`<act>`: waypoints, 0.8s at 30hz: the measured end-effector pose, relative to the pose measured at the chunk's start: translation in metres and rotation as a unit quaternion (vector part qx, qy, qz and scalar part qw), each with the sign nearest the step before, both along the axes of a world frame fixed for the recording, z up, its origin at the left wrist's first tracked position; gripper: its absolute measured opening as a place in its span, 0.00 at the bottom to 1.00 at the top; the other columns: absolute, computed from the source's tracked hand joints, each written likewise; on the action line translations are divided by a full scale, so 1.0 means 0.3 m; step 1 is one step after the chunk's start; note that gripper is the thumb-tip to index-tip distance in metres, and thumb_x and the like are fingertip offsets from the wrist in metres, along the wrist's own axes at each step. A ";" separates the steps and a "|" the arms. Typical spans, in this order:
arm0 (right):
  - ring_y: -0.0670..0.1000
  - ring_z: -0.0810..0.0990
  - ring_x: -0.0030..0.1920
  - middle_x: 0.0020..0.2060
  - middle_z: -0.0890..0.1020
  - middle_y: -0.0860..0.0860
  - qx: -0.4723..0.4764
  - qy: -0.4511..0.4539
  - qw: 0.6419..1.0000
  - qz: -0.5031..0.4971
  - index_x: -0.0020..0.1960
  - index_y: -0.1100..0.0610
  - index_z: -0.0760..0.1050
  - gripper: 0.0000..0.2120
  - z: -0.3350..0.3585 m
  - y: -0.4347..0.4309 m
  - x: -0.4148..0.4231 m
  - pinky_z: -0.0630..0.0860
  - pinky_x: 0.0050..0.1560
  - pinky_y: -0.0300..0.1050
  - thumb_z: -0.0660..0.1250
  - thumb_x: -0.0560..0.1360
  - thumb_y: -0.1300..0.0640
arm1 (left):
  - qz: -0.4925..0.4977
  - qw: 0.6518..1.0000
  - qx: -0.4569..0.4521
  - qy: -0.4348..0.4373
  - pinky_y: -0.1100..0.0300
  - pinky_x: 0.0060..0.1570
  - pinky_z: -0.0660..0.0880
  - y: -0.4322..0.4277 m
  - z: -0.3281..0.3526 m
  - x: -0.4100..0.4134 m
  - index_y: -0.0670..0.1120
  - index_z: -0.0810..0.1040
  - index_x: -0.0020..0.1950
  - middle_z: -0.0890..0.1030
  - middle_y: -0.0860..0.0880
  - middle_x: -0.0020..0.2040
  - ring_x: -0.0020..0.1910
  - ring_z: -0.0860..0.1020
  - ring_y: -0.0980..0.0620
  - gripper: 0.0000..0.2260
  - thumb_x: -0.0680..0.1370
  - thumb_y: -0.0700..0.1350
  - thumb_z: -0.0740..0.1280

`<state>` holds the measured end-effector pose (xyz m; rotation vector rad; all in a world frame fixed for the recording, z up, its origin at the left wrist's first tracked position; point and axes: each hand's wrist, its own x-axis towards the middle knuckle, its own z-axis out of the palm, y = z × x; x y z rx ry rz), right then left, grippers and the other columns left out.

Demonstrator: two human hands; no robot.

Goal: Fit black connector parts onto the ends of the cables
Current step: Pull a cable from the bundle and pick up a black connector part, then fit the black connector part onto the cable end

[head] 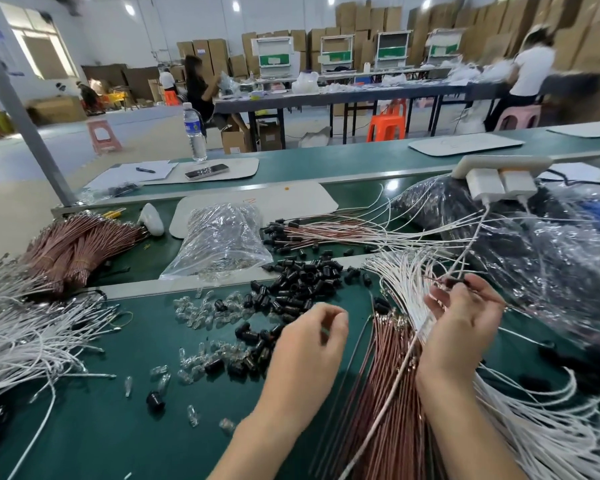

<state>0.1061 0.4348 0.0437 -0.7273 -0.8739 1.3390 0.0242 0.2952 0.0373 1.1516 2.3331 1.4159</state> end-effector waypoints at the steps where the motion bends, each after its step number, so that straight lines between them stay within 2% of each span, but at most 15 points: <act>1: 0.45 0.80 0.42 0.48 0.79 0.50 -0.003 0.002 1.000 -0.011 0.53 0.47 0.71 0.11 0.000 0.006 0.002 0.80 0.48 0.40 0.57 0.84 0.62 | -0.010 0.999 -0.023 0.027 0.64 0.35 0.75 0.044 0.019 0.008 0.55 0.79 0.51 0.82 0.58 0.39 0.36 0.78 0.59 0.08 0.84 0.54 0.61; 3: 0.46 0.80 0.42 0.49 0.78 0.50 -0.002 0.003 0.999 -0.032 0.55 0.47 0.70 0.09 -0.002 0.013 0.005 0.79 0.45 0.38 0.56 0.84 0.61 | -0.032 0.995 -0.071 0.061 0.56 0.38 0.78 0.142 0.053 0.023 0.48 0.80 0.49 0.82 0.53 0.39 0.35 0.80 0.55 0.12 0.84 0.52 0.61; 4: 0.47 0.80 0.43 0.49 0.78 0.51 0.003 0.000 0.999 -0.043 0.56 0.47 0.70 0.09 -0.002 0.015 0.006 0.78 0.44 0.37 0.56 0.84 0.60 | -0.043 0.992 -0.100 0.066 0.53 0.36 0.77 0.194 0.066 0.030 0.45 0.79 0.45 0.82 0.50 0.38 0.34 0.79 0.49 0.14 0.84 0.51 0.61; 5: 0.47 0.80 0.44 0.50 0.78 0.52 0.009 -0.003 0.999 -0.054 0.57 0.47 0.70 0.08 -0.003 0.014 0.007 0.78 0.43 0.36 0.56 0.83 0.59 | -0.052 0.988 -0.128 0.069 0.53 0.33 0.74 0.243 0.075 0.037 0.42 0.76 0.41 0.80 0.46 0.35 0.33 0.77 0.45 0.16 0.83 0.50 0.61; 7: 0.48 0.80 0.44 0.49 0.78 0.51 0.023 -0.005 0.997 -0.073 0.58 0.46 0.69 0.08 -0.005 0.013 0.009 0.78 0.43 0.38 0.56 0.82 0.57 | -0.058 0.980 -0.175 0.074 0.55 0.30 0.66 0.329 0.085 0.051 0.41 0.70 0.35 0.74 0.44 0.31 0.29 0.71 0.44 0.19 0.83 0.49 0.61; 10: 0.50 0.79 0.43 0.48 0.78 0.51 0.041 -0.014 0.995 -0.086 0.60 0.50 0.68 0.08 -0.009 0.017 0.012 0.77 0.43 0.40 0.55 0.82 0.58 | -0.048 0.971 -0.226 0.065 0.57 0.28 0.63 0.419 0.092 0.062 0.42 0.66 0.33 0.70 0.46 0.30 0.29 0.69 0.45 0.20 0.82 0.48 0.63; 13: 0.49 0.78 0.42 0.48 0.77 0.53 0.051 -0.024 0.995 -0.084 0.60 0.51 0.67 0.09 -0.011 0.026 0.017 0.76 0.41 0.41 0.54 0.84 0.62 | -0.035 0.963 -0.266 0.024 0.56 0.34 0.71 0.472 0.099 0.052 0.43 0.66 0.36 0.72 0.47 0.34 0.37 0.74 0.43 0.16 0.82 0.45 0.65; 15: 0.51 0.78 0.42 0.48 0.76 0.54 0.059 -0.030 0.994 -0.083 0.61 0.53 0.66 0.09 -0.007 0.029 0.019 0.76 0.41 0.44 0.54 0.84 0.64 | -0.041 0.961 -0.272 -0.026 0.51 0.41 0.80 0.488 0.103 0.034 0.41 0.70 0.38 0.77 0.44 0.36 0.37 0.78 0.42 0.12 0.81 0.40 0.63; 17: 0.50 0.78 0.41 0.47 0.77 0.52 0.059 -0.032 0.994 -0.082 0.62 0.53 0.67 0.09 -0.004 0.026 0.019 0.76 0.40 0.43 0.54 0.84 0.63 | -0.053 0.961 -0.262 -0.075 0.47 0.47 0.84 0.486 0.105 0.021 0.36 0.77 0.44 0.82 0.40 0.40 0.36 0.80 0.43 0.10 0.81 0.40 0.62; 18: 0.48 0.78 0.41 0.46 0.77 0.50 0.058 -0.032 0.994 -0.083 0.62 0.52 0.67 0.09 -0.004 0.024 0.017 0.76 0.40 0.41 0.54 0.84 0.62 | -0.052 0.963 -0.250 -0.090 0.46 0.48 0.84 0.481 0.104 0.015 0.34 0.79 0.48 0.84 0.38 0.42 0.36 0.81 0.44 0.12 0.82 0.41 0.62; 20: 0.43 0.78 0.40 0.44 0.77 0.46 0.057 -0.028 0.994 -0.087 0.60 0.47 0.68 0.10 -0.002 0.016 0.015 0.76 0.40 0.37 0.55 0.84 0.61 | -0.041 0.971 -0.215 -0.100 0.46 0.47 0.84 0.463 0.116 -0.001 0.34 0.79 0.49 0.84 0.38 0.44 0.34 0.80 0.45 0.14 0.83 0.43 0.60; 22: 0.42 0.77 0.42 0.44 0.78 0.42 0.063 -0.032 0.993 -0.091 0.57 0.42 0.68 0.12 0.001 0.008 0.015 0.75 0.43 0.37 0.55 0.84 0.59 | -0.016 0.981 -0.150 -0.121 0.50 0.39 0.84 0.433 0.154 -0.022 0.37 0.76 0.50 0.83 0.41 0.43 0.30 0.79 0.48 0.13 0.85 0.45 0.58; 24: 0.45 0.77 0.46 0.48 0.78 0.45 0.086 -0.055 0.991 -0.090 0.57 0.39 0.68 0.13 0.004 -0.006 0.013 0.75 0.48 0.40 0.55 0.84 0.58 | 0.034 0.983 -0.034 -0.178 0.60 0.29 0.79 0.391 0.216 -0.058 0.38 0.73 0.54 0.82 0.42 0.45 0.29 0.80 0.52 0.12 0.86 0.45 0.57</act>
